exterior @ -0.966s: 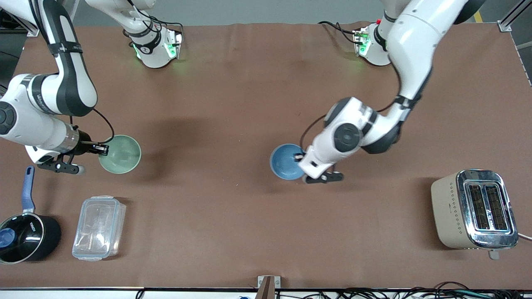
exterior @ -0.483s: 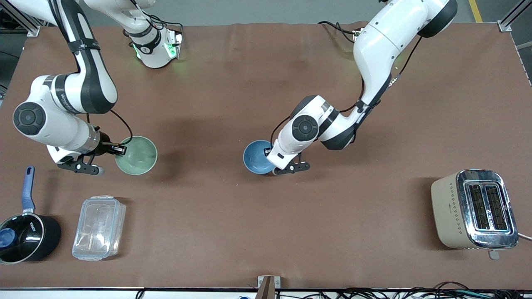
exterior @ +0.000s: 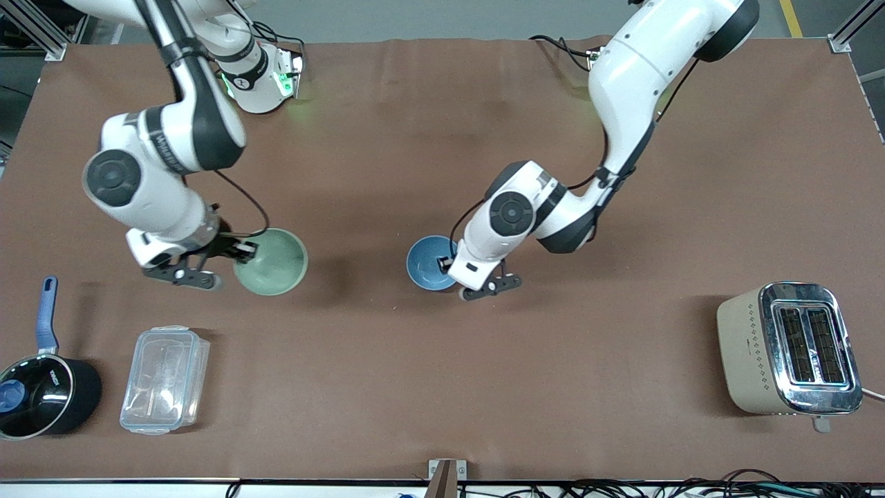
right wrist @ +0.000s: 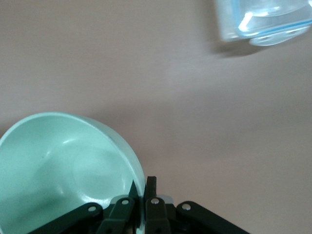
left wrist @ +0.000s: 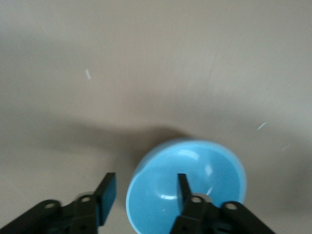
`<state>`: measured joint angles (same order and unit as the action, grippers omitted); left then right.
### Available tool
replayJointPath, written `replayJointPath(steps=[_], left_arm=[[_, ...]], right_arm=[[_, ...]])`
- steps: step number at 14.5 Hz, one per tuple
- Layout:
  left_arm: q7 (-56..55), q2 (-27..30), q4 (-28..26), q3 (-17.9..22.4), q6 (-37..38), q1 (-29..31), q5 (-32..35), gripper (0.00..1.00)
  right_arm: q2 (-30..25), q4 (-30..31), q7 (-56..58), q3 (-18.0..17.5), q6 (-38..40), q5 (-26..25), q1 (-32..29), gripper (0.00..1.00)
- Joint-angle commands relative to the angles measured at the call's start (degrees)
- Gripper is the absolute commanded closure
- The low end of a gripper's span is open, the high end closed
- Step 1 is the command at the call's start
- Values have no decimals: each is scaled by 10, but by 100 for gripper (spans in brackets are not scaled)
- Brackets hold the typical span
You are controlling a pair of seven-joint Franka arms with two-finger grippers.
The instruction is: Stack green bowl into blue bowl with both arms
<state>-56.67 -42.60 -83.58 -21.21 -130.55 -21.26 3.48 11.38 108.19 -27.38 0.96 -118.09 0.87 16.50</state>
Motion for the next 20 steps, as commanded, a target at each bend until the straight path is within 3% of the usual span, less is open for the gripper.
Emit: replayJointPath(steps=[1, 5, 13, 20], left_arm=[[1, 90, -7, 1, 70, 54, 21, 0], [114, 168, 10, -1, 181, 147, 23, 0], [487, 321, 10, -6, 400, 323, 16, 0], [506, 371, 17, 0, 444, 347, 14, 0]], right_arm=[[49, -52, -91, 4, 2, 18, 72, 100], [145, -112, -243, 5, -42, 18, 173, 100], [177, -107, -320, 5, -108, 19, 238, 100], [213, -106, -334, 4, -156, 19, 252, 100]])
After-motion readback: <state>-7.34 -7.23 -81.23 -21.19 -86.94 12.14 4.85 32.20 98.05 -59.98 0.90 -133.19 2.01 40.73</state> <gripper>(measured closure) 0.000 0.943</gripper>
